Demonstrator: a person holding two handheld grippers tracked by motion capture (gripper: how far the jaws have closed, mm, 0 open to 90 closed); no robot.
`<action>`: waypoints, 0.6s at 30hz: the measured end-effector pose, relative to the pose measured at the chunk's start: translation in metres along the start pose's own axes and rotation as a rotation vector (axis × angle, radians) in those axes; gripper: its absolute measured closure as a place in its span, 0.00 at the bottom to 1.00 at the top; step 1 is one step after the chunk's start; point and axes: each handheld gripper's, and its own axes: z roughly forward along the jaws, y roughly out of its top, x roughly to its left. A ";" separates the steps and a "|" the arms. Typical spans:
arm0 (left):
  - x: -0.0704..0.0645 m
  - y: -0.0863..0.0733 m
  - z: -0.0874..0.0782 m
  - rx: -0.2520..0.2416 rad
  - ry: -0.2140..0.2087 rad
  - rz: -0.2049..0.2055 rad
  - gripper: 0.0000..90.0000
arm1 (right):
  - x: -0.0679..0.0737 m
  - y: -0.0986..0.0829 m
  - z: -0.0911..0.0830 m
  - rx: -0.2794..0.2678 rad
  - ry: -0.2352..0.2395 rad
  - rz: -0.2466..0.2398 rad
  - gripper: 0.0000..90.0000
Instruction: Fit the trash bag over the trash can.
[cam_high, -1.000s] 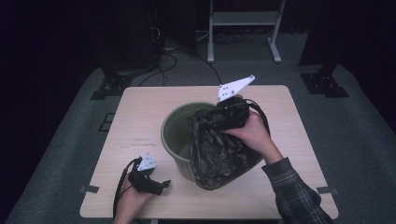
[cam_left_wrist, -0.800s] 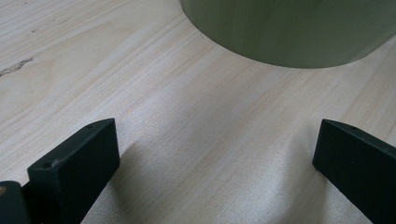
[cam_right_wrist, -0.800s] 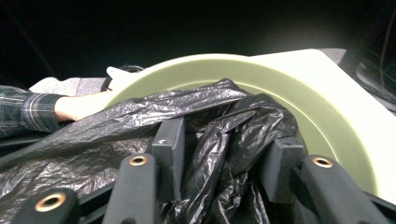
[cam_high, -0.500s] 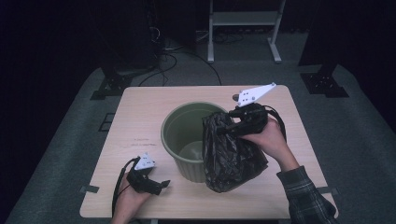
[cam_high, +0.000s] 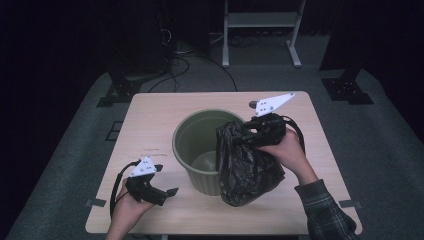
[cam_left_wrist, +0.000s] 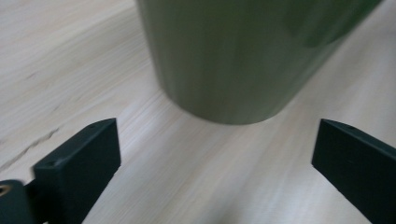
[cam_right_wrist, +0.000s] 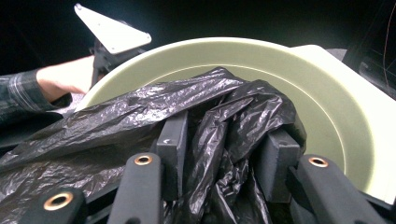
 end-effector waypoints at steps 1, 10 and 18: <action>-0.001 0.002 -0.002 -0.007 -0.009 -0.001 0.04 | -0.001 -0.001 -0.001 -0.001 0.001 0.001 0.65; -0.009 0.038 -0.041 -0.052 -0.105 0.070 0.36 | -0.003 -0.004 -0.004 -0.005 0.010 0.005 0.67; -0.009 0.073 -0.059 -0.098 -0.165 0.107 0.64 | -0.004 -0.004 -0.005 -0.006 0.022 0.009 0.67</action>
